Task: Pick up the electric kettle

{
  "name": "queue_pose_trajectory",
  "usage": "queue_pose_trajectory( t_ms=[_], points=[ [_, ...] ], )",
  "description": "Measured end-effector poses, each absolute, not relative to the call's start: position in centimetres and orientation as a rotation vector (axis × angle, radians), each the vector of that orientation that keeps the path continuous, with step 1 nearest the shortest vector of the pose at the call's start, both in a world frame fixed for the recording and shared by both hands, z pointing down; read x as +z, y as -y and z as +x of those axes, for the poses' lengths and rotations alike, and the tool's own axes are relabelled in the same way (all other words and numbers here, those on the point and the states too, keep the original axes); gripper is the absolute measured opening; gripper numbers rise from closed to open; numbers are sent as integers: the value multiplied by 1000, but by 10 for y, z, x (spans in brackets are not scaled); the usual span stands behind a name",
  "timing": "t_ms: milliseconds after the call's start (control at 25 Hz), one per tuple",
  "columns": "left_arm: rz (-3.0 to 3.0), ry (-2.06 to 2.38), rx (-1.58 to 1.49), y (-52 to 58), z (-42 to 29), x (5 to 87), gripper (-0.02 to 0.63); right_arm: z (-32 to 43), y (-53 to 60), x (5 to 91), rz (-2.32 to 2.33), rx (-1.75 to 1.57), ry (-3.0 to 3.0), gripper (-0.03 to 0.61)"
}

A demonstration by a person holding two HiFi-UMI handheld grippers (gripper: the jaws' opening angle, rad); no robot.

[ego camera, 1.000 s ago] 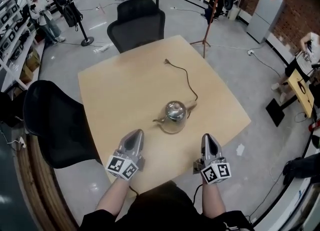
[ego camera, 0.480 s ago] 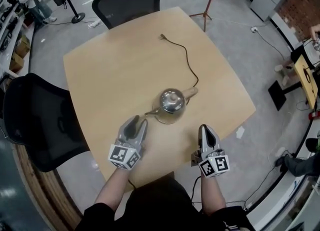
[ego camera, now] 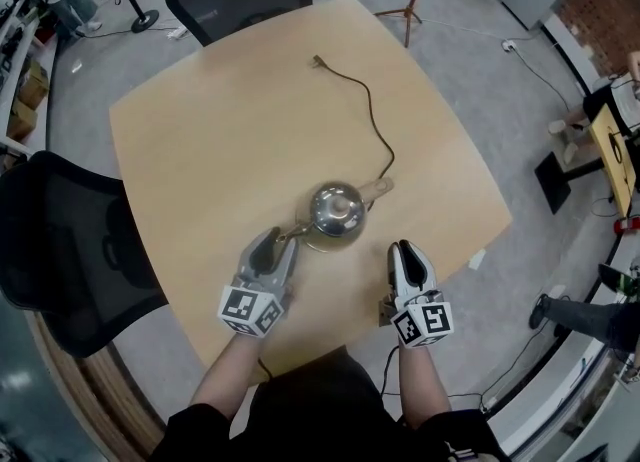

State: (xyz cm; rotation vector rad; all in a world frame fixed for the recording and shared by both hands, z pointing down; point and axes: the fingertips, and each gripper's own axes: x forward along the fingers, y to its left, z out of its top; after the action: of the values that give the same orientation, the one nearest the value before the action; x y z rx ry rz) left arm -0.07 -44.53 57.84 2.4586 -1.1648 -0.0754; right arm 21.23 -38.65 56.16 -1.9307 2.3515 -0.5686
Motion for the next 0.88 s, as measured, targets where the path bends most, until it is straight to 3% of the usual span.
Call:
queue_pose_trajectory(
  t_ms=[520, 880],
  points=[
    [2412, 1191, -134, 461, -4, 576, 138, 230, 421, 602, -2140, -661, -2339, 160],
    [2378, 1226, -215, 474, -9, 573, 138, 223, 433, 612, -2129, -686, -2373, 178]
  ],
)
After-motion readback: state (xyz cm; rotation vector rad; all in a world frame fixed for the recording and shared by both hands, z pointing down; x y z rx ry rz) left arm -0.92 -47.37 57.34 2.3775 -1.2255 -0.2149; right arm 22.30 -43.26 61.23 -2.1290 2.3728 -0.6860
